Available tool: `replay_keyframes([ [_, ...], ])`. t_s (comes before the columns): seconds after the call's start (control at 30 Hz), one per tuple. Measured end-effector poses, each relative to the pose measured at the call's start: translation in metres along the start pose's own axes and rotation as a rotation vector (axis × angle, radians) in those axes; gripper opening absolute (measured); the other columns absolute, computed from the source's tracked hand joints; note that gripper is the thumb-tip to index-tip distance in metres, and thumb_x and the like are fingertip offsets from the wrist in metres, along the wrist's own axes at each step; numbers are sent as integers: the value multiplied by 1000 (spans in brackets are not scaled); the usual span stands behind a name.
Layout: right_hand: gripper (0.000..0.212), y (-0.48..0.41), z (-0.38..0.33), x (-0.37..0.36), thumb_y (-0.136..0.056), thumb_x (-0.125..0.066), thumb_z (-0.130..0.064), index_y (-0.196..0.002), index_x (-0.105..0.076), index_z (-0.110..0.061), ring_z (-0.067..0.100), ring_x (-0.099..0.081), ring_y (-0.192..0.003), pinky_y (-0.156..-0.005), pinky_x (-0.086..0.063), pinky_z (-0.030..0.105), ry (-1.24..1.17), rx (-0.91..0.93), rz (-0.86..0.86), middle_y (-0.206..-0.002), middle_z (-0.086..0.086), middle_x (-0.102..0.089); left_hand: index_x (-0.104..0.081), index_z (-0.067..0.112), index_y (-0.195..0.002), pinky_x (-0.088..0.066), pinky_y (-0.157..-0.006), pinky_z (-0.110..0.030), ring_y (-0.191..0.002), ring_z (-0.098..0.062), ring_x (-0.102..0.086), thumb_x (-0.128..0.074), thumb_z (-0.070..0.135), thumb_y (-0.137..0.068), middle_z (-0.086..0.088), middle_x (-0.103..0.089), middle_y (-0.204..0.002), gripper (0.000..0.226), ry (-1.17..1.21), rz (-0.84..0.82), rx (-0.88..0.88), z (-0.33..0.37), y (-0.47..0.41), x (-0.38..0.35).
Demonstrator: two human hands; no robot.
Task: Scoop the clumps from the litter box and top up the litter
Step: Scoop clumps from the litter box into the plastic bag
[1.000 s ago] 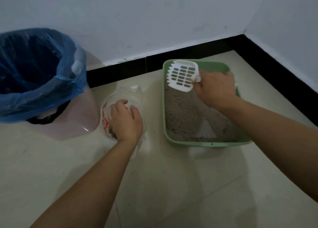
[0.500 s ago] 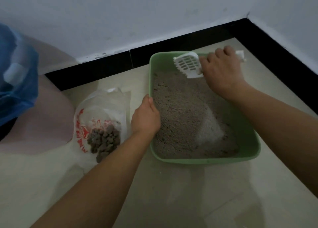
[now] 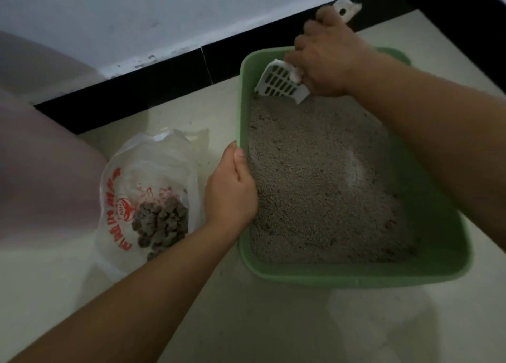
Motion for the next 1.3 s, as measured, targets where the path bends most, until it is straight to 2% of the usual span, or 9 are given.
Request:
replay_keyframes([
  [0.1,20,9,-9,-11,-94,-50,-36,-99,-65,-23,22,-48,-85,-100,-26,44,-218,5,-27,-81,3,-62,-54,21,-107,-42,-63,-31,-69,-6,-53,-23,36,-105,9,-55,-75,34,-31,-19,21,3,0,1],
  [0.23,26,37,-19,-29,-96,-42,-40,-94,-63,-24,24,-52,-87,-104,-24,48,-469,-65,-65,-76,2,-60,-54,22,-110,-43,-69,-29,-71,4,-49,-23,35,-106,15,-52,-77,34,-64,-21,21,7,2,3],
  [0.37,41,50,-28,-30,-90,-30,-48,-93,-63,-25,24,-51,-86,-96,-25,44,-560,-40,-95,-84,2,-65,-55,19,-106,-40,-63,-24,-74,2,-51,-24,33,-106,14,-54,-79,34,-49,-13,31,6,1,3],
  [0.5,27,58,-34,-29,-98,-45,-44,-95,-66,-26,21,-51,-87,-100,-22,42,-659,6,-125,-80,-5,-63,-54,17,-96,-38,-61,-25,-70,1,-49,-25,31,-106,11,-53,-77,33,-19,6,22,2,-1,2],
  [0.73,22,84,-61,-29,-98,-51,-43,-99,-68,-29,15,-56,-84,-107,-20,43,-771,61,-231,-83,-8,-65,-55,16,-93,-41,-68,-31,-72,-7,-51,-27,31,-106,7,-56,-79,34,61,27,7,0,-2,1],
  [1.0,30,128,-75,-23,-97,-54,-44,-117,-68,-28,16,-60,-94,-105,-25,40,-1051,-81,-328,-97,-4,-70,-48,19,-85,-30,-62,-30,-64,-3,-44,-28,32,-105,8,-48,-70,31,11,55,10,-1,0,1],
  [1.17,25,163,-67,-35,-92,-62,-46,-113,-70,-35,19,-62,-101,-99,-45,42,-1392,-344,-359,-99,-8,-71,-50,11,-89,-31,-64,-32,-66,-12,-46,-26,33,-105,1,-51,-73,37,-39,63,34,-1,0,3],
  [1.23,29,173,-59,-36,-88,-66,-47,-114,-72,-34,16,-63,-105,-103,-45,46,-1512,-457,-342,-104,-9,-73,-51,11,-91,-31,-65,-32,-69,-17,-47,-25,33,-106,-1,-52,-75,37,-63,64,38,-1,1,3],
  [1.3,43,182,-51,-35,-74,-65,-63,-112,-71,-43,15,-63,-108,-107,-42,46,-1545,-563,-305,-106,-14,-73,-49,14,-90,-30,-65,-31,-67,-15,-45,-25,34,-105,3,-48,-72,35,-80,63,44,0,1,4],
])
Point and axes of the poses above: each hand's wrist, its own y-axis away from the middle knuckle, its own x-axis out of the back of the hand, z = x × y, the point moved 4 cm from there along -y, towards the middle knuckle
